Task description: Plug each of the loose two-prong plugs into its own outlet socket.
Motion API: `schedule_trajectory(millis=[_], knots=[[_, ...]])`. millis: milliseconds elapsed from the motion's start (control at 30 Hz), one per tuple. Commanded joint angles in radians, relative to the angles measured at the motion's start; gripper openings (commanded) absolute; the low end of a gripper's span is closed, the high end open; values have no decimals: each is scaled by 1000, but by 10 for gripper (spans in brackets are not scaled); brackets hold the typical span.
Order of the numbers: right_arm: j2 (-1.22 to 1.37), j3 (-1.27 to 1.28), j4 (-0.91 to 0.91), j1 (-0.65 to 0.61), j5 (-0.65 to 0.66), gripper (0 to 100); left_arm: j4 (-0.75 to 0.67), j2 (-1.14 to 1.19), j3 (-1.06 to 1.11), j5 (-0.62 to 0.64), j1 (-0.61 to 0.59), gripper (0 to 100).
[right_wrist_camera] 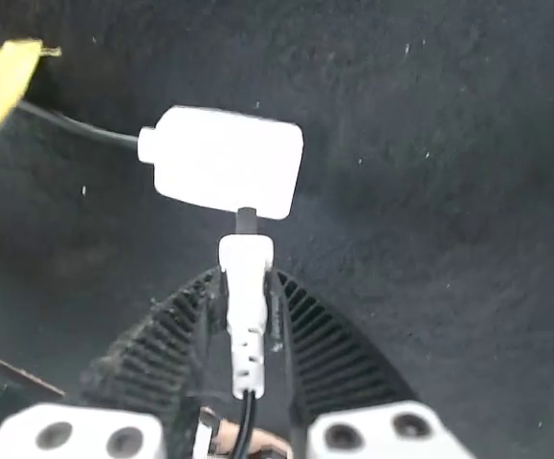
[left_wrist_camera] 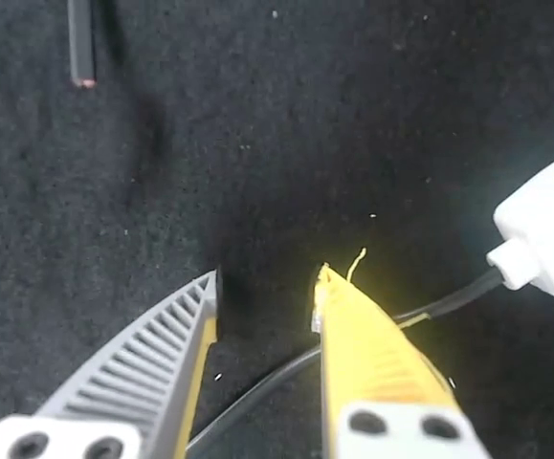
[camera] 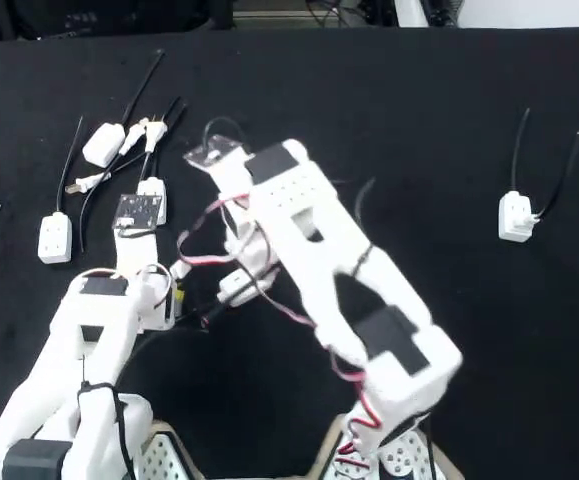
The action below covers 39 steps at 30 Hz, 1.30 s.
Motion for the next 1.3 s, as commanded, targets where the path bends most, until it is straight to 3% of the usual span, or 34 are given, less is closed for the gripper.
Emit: schedule_trajectory(millis=[0, 633, 1267], knots=[[113, -223, 101, 21, 5, 10, -12, -17, -2, -6, -8, 166], [288, -312, 135, 91, -21, 10, -11, -17, -4, -6, -15, 166], [406, -351, 57, -5, -37, 10, -9, -17, -4, -6, -16, 166]])
